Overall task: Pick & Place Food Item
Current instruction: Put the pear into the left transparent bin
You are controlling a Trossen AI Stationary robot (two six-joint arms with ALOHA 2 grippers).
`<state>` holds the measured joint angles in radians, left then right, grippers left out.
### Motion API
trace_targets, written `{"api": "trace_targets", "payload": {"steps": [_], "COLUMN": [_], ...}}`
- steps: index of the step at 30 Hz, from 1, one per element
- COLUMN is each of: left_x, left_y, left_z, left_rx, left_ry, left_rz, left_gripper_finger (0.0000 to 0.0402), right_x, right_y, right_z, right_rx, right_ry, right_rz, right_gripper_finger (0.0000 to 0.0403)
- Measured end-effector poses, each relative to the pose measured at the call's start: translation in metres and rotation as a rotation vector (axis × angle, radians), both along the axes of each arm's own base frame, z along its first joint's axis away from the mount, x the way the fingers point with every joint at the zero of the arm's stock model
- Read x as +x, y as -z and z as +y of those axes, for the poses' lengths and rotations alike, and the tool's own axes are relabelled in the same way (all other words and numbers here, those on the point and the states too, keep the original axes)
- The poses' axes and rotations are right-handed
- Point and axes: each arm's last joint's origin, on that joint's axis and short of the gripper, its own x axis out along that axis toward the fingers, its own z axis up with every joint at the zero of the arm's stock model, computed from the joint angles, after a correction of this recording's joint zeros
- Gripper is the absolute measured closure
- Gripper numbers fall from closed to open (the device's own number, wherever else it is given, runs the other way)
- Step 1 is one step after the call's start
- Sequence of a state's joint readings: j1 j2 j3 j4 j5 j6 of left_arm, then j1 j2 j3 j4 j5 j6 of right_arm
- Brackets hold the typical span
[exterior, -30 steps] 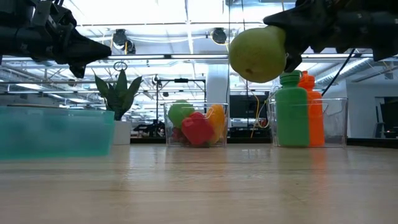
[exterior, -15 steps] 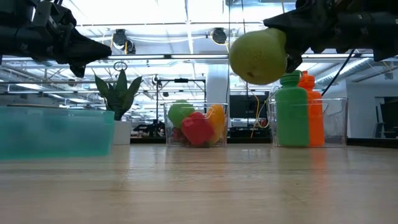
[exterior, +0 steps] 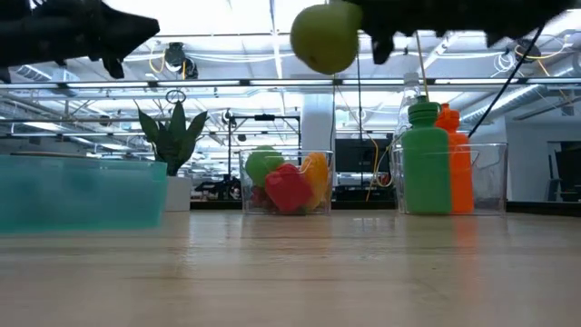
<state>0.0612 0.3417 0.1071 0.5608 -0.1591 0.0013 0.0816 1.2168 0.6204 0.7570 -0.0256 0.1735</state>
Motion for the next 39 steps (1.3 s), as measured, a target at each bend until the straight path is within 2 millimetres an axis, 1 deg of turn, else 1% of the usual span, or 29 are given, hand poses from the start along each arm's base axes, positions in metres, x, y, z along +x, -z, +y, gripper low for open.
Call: {"api": "trace_targets", "payload": {"steps": [2,5,7,13,16,21,23,26,29,32,35,39], "left_x": [-0.001,0.000,0.000,0.000,0.001,0.002,0.002,0.002,0.002,0.002,0.004,0.004], "left_y": [-0.002,0.000,0.001,0.002,0.004,0.007,0.007,0.007,0.007,0.007,0.009,0.010], "left_z": [0.001,0.001,0.001,0.002,0.002,0.002,0.002,0.003,0.004,0.004,0.005,0.007], "left_rx": [-0.008,-0.005,0.003,0.006,0.009,0.010,0.009,0.006,-0.007,-0.007,-0.007,0.000], "left_ry": [-0.021,-0.026,-0.032,-0.041,-0.043,-0.043,-0.043,-0.054,-0.096,-0.103,-0.113,-0.157], "left_rz": [-0.022,0.006,0.016,0.029,0.048,0.077,0.076,0.076,0.076,0.083,0.102,0.110], "left_gripper_finger": [0.0350,0.0350,0.0350,0.0350,0.0350,0.0350,0.0350,0.0350,0.0350,0.0350,0.0350,0.0350], "right_x": [0.008,0.015,0.016,0.016,0.016,0.015,0.018,0.020,0.022,0.021,0.022,0.032], "right_y": [-0.014,-0.030,-0.036,-0.037,-0.034,-0.030,-0.028,-0.025,-0.024,-0.021,-0.023,-0.024], "right_z": [-0.005,-0.012,-0.017,-0.035,-0.045,-0.051,-0.052,-0.059,-0.076,-0.098,-0.120,-0.151], "right_rx": [-0.027,-0.074,-0.103,-0.098,-0.083,-0.086,-0.101,-0.109,-0.104,-0.099,-0.103,-0.104], "right_ry": [0.026,0.054,0.070,0.137,0.171,0.191,0.193,0.216,0.279,0.351,0.423,0.453], "right_rz": [0.054,0.102,0.099,0.092,0.121,0.160,0.158,0.161,0.136,0.131,0.140,0.152], "right_gripper_finger": [0.0321,0.0321,0.0321,0.0321,0.0321,0.0321,0.0321,0.0321,0.0321,0.0321,0.0321,0.0321]}}
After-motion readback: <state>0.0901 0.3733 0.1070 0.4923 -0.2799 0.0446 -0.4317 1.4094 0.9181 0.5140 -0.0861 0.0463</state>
